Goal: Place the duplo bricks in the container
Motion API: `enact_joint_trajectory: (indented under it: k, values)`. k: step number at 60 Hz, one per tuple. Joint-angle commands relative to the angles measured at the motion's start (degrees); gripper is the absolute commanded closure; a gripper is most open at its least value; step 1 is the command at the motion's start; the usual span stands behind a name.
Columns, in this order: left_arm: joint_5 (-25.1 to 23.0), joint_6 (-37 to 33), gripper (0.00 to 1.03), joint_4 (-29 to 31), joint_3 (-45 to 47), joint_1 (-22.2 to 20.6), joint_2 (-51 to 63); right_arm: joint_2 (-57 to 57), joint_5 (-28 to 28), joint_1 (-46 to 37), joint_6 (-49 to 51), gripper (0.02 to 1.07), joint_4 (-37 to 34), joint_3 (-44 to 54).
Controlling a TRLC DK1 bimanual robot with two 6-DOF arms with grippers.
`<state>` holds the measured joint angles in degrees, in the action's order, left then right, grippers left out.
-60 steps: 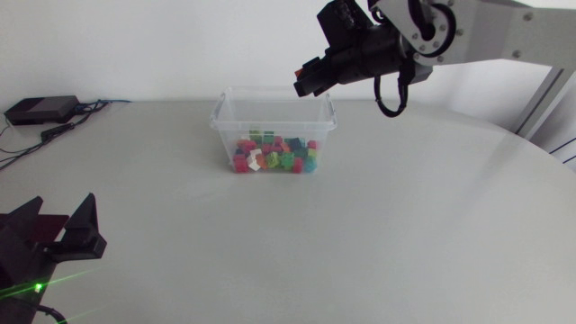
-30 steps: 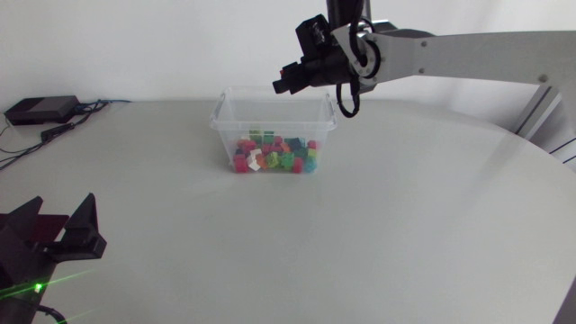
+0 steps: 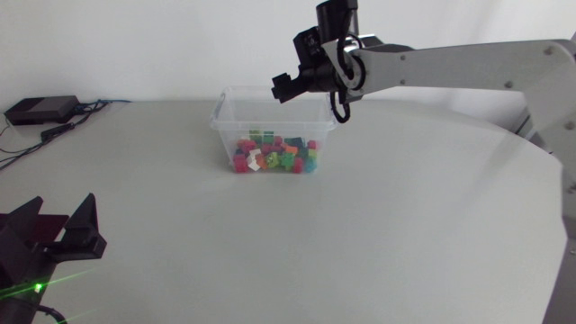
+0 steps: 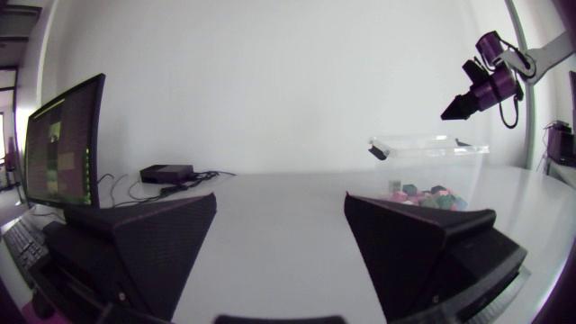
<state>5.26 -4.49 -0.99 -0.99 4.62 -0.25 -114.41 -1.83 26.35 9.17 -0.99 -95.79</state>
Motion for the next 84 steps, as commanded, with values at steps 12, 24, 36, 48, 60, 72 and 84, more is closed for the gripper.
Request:
enact_joint_trajectory:
  k: [12, 24, 36, 48, 60, 72, 84]
  values:
    - [0.4, 0.4, 0.04, -0.1, 1.1, 0.4, -0.5, 18.1, -6.1, -5.0, -0.9, 0.06, 7.3, 17.2]
    - [0.4, 0.4, 0.04, -0.1, 1.1, 0.4, -0.5, 27.2, -9.2, -8.9, 2.7, 0.06, 10.0, 29.5]
    - [0.4, 0.4, 0.04, -0.1, 1.1, 0.4, -0.5, 38.0, -9.0, -13.4, 2.8, 0.06, 10.8, 38.0]
    - [0.4, 0.4, 0.04, -0.1, 1.1, 0.4, -0.5, 47.5, -7.7, -18.7, 5.5, 0.06, 10.7, 45.5]
    - [0.4, 0.4, 0.04, -0.1, 1.1, 0.4, -0.5, 57.8, -7.0, -21.2, 7.4, 0.06, 10.7, 53.8]
    - [0.4, 0.4, 0.04, -0.1, 1.1, 0.4, -0.5, 68.9, -6.9, -21.2, 8.8, 0.06, 10.3, 61.7]
    - [0.4, 0.4, 0.04, -0.1, 1.1, 0.4, -0.5, 79.6, -6.9, -21.7, 11.0, 0.06, 10.0, 69.4]
